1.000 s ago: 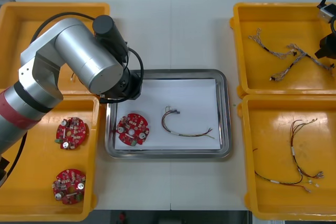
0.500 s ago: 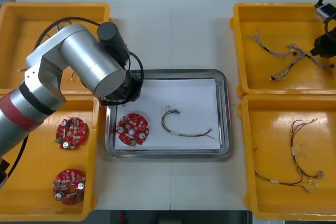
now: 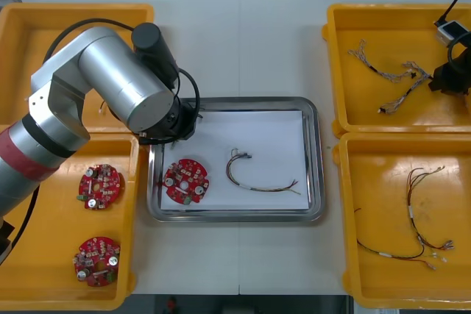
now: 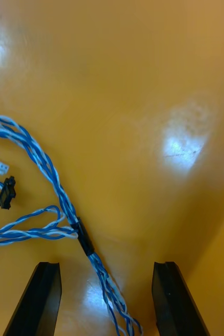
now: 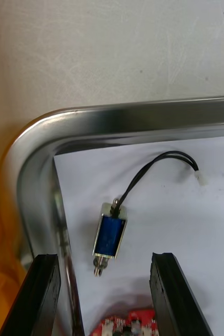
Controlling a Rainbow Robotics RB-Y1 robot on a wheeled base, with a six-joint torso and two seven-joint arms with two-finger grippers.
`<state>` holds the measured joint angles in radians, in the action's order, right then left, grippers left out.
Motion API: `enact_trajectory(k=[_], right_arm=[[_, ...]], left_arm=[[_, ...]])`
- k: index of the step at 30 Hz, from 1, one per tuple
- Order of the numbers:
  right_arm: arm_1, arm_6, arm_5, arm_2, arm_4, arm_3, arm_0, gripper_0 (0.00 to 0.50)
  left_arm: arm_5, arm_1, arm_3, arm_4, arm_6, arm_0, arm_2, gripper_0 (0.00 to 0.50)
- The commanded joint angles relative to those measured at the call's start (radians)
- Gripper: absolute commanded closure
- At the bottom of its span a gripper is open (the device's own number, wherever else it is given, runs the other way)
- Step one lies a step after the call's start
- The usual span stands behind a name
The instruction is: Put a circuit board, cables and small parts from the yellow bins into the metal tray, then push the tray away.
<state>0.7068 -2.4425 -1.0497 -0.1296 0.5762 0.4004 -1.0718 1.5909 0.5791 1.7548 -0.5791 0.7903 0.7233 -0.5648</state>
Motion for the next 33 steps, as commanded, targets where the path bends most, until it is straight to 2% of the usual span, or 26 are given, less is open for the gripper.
enact_trajectory(k=[1, 11, 16, 24, 25, 26, 27, 29, 30, 33], right_arm=[[-0.018, -0.026, 0.011, 0.024, 0.011, 0.011, 0.019, 0.0], [-0.04, -0.004, 0.042, 0.025, 0.017, 0.011, 0.039, 0.0], [-0.04, 0.0, 0.042, 0.025, 0.019, 0.011, 0.05, 0.0], [-0.046, 0.004, 0.047, 0.041, 0.033, 0.011, 0.065, 0.0], [-0.046, 0.004, 0.047, 0.044, 0.034, 0.012, 0.065, 0.014], [-0.046, 0.004, 0.047, 0.047, 0.034, 0.011, 0.065, 0.118], [-0.047, 0.004, 0.047, 0.05, 0.036, 0.011, 0.065, 0.261], [-0.047, 0.004, 0.047, 0.054, 0.036, 0.011, 0.065, 0.457], [-0.047, 0.004, 0.047, 0.054, 0.036, 0.011, 0.065, 0.5], [-0.049, 0.004, 0.047, 0.053, 0.036, 0.012, 0.067, 0.5]], left_arm=[[0.093, -0.028, 0.081, -0.033, -0.062, 0.05, 0.103, 0.0], [0.325, -0.024, 0.129, -0.12, -0.033, 0.094, 0.293, 0.0], [0.329, 0.013, 0.137, -0.177, -0.01, 0.097, 0.388, 0.0], [0.329, 0.15, 0.104, -0.298, 0.116, 0.108, 0.453, 0.0], [0.329, 0.163, 0.101, -0.306, 0.129, 0.108, 0.453, 0.0], [0.329, 0.182, 0.091, -0.317, 0.158, 0.107, 0.454, 0.0], [0.329, 0.2, 0.08, -0.321, 0.188, 0.107, 0.456, 0.0], [0.329, 0.223, 0.061, -0.326, 0.237, 0.107, 0.456, 0.0], [0.329, 0.238, 0.046, -0.331, 0.273, 0.107, 0.456, 0.0], [0.329, 0.271, -0.001, -0.337, 0.356, 0.108, 0.456, 0.0]])
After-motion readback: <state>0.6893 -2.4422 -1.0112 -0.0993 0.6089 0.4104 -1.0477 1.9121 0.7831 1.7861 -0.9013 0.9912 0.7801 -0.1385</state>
